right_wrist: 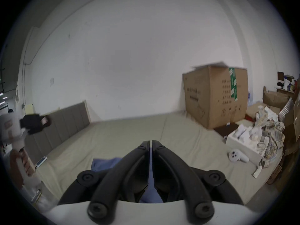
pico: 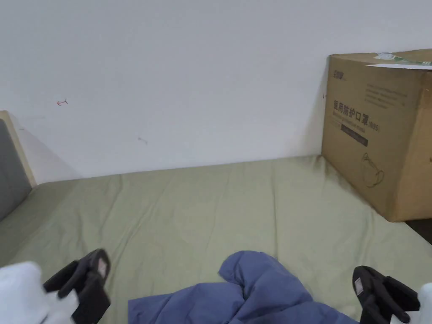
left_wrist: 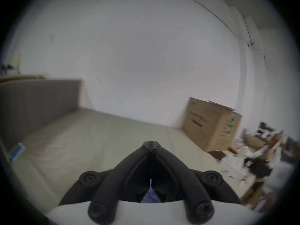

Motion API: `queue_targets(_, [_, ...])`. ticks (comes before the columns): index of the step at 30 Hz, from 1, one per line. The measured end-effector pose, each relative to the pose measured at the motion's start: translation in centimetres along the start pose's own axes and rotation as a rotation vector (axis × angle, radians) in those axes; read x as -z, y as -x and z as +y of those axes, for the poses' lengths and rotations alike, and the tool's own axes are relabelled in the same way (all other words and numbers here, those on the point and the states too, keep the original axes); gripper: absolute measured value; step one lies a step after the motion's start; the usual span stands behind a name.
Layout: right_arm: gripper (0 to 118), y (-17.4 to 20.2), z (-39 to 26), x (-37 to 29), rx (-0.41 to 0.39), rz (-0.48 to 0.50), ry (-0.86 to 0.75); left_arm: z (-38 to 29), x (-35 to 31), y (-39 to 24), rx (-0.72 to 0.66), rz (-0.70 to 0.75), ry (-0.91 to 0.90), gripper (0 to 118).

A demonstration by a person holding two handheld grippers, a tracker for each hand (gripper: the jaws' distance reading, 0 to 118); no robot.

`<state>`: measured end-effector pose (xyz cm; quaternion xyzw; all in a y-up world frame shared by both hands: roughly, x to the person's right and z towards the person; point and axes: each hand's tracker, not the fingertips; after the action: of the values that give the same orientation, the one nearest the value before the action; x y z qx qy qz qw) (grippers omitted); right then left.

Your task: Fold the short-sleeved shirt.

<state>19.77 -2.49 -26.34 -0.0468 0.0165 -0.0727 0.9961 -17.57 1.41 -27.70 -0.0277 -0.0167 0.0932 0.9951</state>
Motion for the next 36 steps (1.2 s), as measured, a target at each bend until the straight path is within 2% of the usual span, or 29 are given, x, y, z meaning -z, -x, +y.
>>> queue_targets(2, [4,0.6,-0.3,-0.8,-0.009,-0.047,-0.047,-1.3,-2.6,1.2,-0.059,0.006,-0.045,0])
queue_targets(3, [4,0.8,-0.4,-1.0,-0.011,-0.068,-0.051,-1.8,-3.2,1.3,-0.053,0.054,-0.044,0])
queue_targets(5, [4,0.9,-0.6,-1.1,-0.005,-0.069,-0.045,-2.9,-3.8,1.6,-0.026,0.113,-0.025,0])
queue_targets(6, [4,0.8,-0.5,-0.9,-0.003,-0.065,-0.04,-3.1,-3.7,1.7,-0.022,0.075,-0.005,0])
queue_targets(9, [4,0.8,-0.4,-0.4,-0.005,-0.062,0.002,-3.5,-3.4,1.5,0.02,0.118,0.044,0])
queue_targets(13, [4,0.4,0.2,-0.3,0.084,-0.02,0.042,-1.8,-2.0,1.2,-0.009,0.076,0.06,0])
queue_targets(15, [4,0.3,0.4,-0.1,0.084,-0.011,0.055,0.2,2.2,1.5,0.015,0.034,0.213,0])
queue_targets(16, [4,0.3,0.5,0.1,0.079,-0.01,0.063,1.2,5.7,2.0,-0.001,0.018,0.386,0])
queue_targets(18, [4,0.3,0.4,0.8,0.059,0.0,0.1,0.8,13.3,4.4,-0.137,-0.05,0.679,0])
queue_targets(20, [4,0.2,0.2,1.4,0.058,0.027,0.126,-1.6,20.4,6.8,-0.229,-0.046,0.888,0])
queue_targets(22, [4,0.2,-0.3,1.8,0.058,0.044,0.143,-4.4,25.1,8.2,-0.227,-0.013,0.967,0])
queue_targets(23, [4,0.1,-0.6,2.0,0.052,0.047,0.155,-5.6,26.9,8.5,-0.17,0.034,0.972,0])
queue_targets(24, [4,0.1,-0.9,2.3,0.045,0.05,0.172,-6.9,28.7,8.6,-0.132,0.074,0.979,7])
queue_targets(25, [4,0.0,-1.3,2.6,0.038,0.051,0.191,-8.0,30.1,8.8,-0.11,0.105,0.988,29])
queue_targets(26, [4,-0.1,-1.6,3.0,0.032,0.051,0.21,-9.2,31.4,9.0,-0.104,0.124,0.994,81])
queue_targets(27, [4,-0.3,-1.9,3.4,0.028,0.051,0.227,-10.2,32.5,9.1,-0.122,0.107,1.006,102])
queue_targets(30, [4,-0.9,-3.0,5.0,0.021,0.042,0.279,-13.9,35.7,9.3,-0.117,0.114,1.098,104])
queue_targets(33, [4,-1.4,-3.9,6.5,0.036,0.03,0.324,-18.3,37.1,9.5,-0.027,0.164,1.199,104])
queue_targets(34, [4,-1.6,-4.2,6.9,0.045,0.029,0.337,-19.9,37.1,9.9,-0.036,0.169,1.219,106])
queue_targets(35, [4,-1.8,-4.5,7.2,0.053,0.028,0.347,-20.2,36.6,9.7,-0.04,0.131,1.163,114])
queue_targets(36, [4,-1.9,-4.7,7.5,0.06,0.03,0.357,-20.1,36.0,9.7,-0.066,0.109,1.123,118])
